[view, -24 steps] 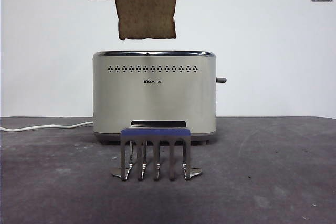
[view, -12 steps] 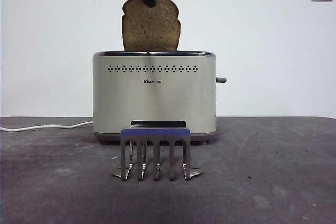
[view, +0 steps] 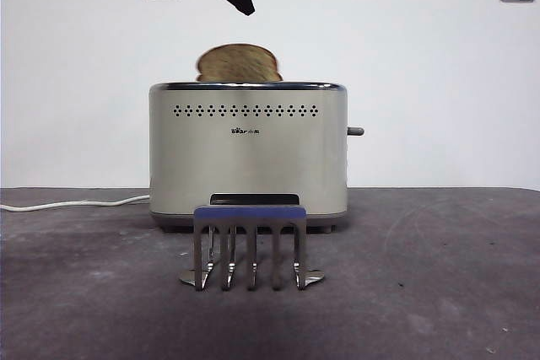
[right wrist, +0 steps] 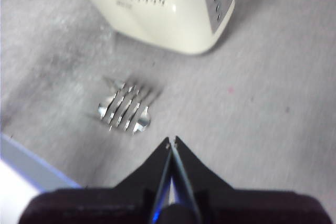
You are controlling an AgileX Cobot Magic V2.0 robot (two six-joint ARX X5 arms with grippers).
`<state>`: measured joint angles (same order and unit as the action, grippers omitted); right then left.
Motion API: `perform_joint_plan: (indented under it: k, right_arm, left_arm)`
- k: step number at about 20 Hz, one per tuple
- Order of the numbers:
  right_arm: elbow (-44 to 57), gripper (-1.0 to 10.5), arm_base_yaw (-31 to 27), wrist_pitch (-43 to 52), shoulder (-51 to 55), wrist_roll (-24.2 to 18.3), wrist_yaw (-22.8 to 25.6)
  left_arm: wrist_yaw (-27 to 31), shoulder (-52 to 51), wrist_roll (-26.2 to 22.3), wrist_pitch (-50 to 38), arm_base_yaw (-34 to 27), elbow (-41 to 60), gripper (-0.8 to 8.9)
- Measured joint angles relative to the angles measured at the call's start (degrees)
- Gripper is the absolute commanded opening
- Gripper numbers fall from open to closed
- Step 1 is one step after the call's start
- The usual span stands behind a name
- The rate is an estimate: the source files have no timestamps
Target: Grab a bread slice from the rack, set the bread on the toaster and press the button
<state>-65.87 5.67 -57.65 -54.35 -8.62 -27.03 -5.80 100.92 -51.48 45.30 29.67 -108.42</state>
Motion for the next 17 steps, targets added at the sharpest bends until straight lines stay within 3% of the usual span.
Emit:
perform_joint_plan:
  k: [3,7,11,15,17]
  right_arm:
    - [0.0,-0.1,0.0,4.0,-2.8,0.0,-0.2]
    - [0.0,-0.1,0.0,14.3,-7.6,1.7,-5.2]
    - [0.0,-0.1,0.0,28.3,-14.6,7.1,-6.1]
    - [0.0,-0.1,0.0,42.1,-24.2,14.5,-12.1]
    - [0.0,-0.1,0.0,48.9,-29.2,18.4,-13.3]
  left_arm:
    - [0.1,0.0,1.3,-0.5,0.0,0.0,3.87]
    - [0.3,-0.2,8.5,-0.2,0.0,0.0,3.86]
    - [0.3,-4.7,17.6,1.8,0.0,0.0,3.86]
    - [-0.4,-11.7,30.6,6.1,0.0,0.0,3.86]
    - [-0.5,-14.6,34.9,9.6,0.0,0.0,3.86]
